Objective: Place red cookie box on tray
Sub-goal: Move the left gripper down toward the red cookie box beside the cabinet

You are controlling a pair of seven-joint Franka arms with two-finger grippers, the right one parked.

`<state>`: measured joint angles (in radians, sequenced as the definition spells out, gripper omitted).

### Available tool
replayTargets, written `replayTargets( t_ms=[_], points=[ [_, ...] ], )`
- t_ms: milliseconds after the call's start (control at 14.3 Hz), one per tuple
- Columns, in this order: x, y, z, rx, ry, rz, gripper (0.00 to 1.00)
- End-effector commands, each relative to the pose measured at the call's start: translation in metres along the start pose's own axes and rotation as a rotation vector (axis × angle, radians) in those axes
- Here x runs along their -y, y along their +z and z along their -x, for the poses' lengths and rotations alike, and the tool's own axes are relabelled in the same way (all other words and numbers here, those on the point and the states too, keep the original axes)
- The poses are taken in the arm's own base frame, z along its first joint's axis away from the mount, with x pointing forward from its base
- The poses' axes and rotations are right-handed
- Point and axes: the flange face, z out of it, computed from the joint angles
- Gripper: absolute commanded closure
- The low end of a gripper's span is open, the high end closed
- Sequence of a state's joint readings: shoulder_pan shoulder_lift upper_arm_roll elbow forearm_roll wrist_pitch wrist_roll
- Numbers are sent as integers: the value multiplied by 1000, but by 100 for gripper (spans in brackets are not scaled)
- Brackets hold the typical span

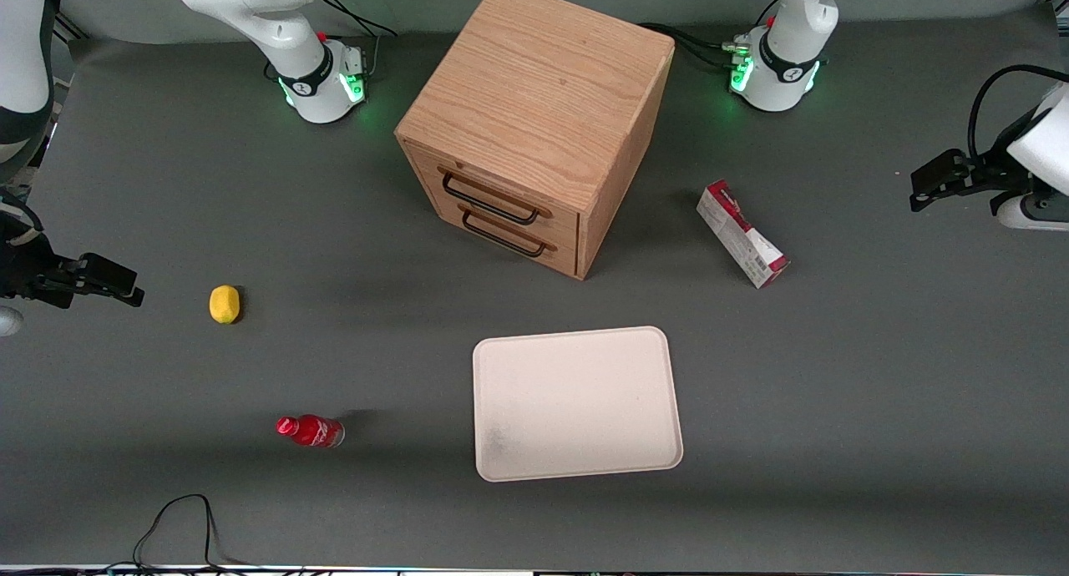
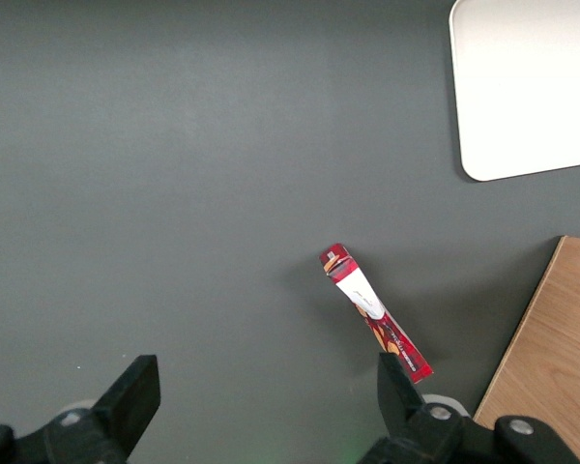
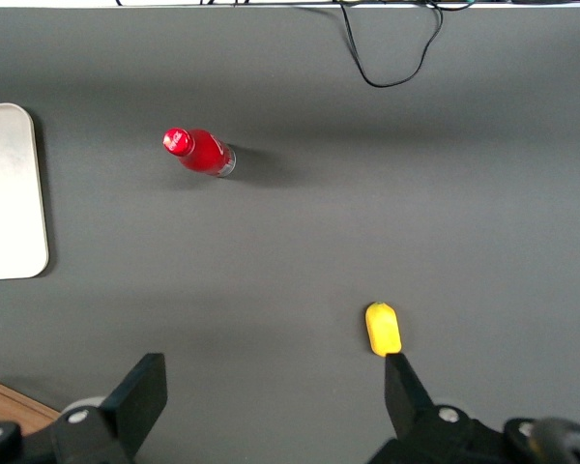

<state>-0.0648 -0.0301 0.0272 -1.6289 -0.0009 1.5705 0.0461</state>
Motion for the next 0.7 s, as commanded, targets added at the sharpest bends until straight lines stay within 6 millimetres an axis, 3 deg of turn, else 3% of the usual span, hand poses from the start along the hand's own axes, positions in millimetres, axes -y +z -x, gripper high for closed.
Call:
replayTargets(
  t_ms=[0,210,350,490,630],
  points=[
    [2,-3,2,20,16,19,0],
    [0,7,2,46,4,23,0],
    [-1,27,3,84,-1,24,0],
    [-9,60,5,132,-113,56,0],
    [-37,93,8,139,-306,41,0]
  ],
)
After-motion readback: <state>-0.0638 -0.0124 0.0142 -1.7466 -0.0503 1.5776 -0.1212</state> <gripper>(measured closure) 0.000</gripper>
